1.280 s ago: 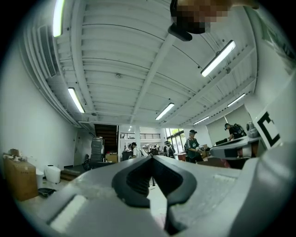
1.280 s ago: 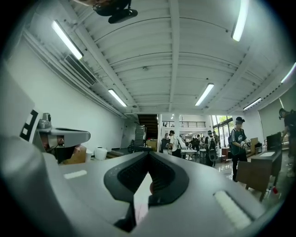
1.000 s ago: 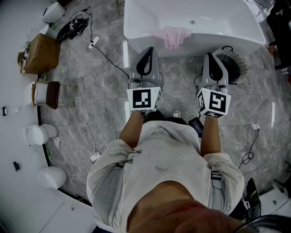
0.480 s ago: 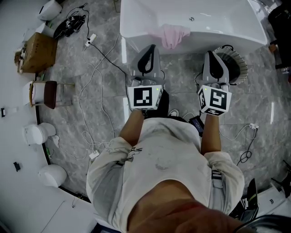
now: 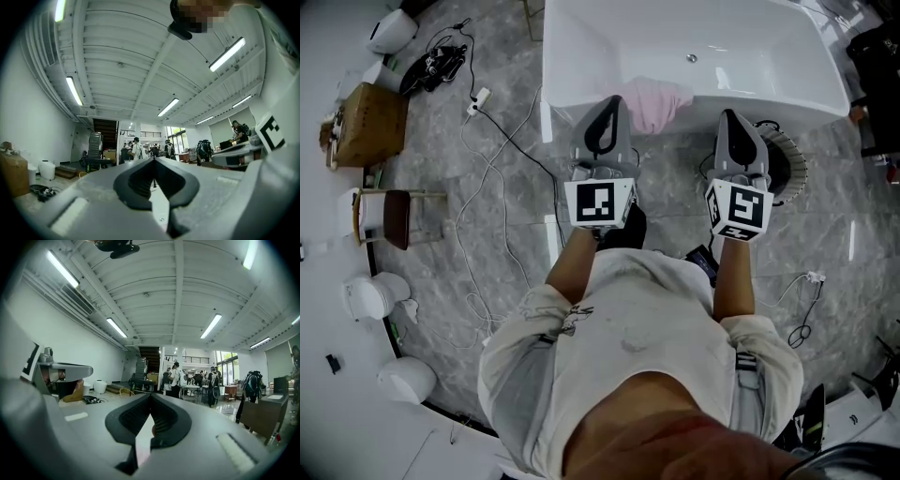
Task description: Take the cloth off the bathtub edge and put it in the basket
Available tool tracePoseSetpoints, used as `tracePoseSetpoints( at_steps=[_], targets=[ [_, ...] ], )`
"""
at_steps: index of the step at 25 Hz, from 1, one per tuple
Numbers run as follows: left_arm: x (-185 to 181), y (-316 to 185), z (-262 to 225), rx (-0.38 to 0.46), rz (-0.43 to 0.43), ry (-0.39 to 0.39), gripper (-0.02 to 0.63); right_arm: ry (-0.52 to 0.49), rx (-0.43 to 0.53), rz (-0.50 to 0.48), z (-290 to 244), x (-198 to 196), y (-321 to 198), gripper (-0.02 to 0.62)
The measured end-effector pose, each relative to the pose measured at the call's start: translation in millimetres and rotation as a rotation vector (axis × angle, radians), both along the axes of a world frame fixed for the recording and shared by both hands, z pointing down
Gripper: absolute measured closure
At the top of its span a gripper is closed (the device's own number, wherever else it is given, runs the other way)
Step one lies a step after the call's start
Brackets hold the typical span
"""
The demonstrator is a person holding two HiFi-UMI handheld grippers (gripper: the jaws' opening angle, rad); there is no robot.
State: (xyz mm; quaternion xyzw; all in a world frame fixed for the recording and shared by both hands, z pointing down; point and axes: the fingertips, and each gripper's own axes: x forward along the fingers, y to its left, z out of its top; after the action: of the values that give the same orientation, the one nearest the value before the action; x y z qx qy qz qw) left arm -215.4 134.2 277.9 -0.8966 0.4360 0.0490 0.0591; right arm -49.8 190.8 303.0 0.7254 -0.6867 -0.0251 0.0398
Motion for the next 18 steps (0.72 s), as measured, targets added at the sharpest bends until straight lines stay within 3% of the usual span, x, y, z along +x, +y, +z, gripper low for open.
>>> tracePoseSetpoints(
  at_steps=[5,10,18],
  targets=[
    [-0.7,-66.3,-1.0,-0.028,0.007,0.001,0.604,0.008,-0.004,-0.010,-4.2,-6.2,-71.0,0.594],
    [-5.1,-134.1,-9.7,-0.003,0.013,-0.001,0.604,-0.003,0.002,-0.005,-11.0,-10.5,-134.5,0.593],
    [-8.2,-209.1,-22.1,0.003,0.015,0.022,0.604,0.000,0.006,0.012,-21.1,-11.7,-205.2,0.593]
  ],
)
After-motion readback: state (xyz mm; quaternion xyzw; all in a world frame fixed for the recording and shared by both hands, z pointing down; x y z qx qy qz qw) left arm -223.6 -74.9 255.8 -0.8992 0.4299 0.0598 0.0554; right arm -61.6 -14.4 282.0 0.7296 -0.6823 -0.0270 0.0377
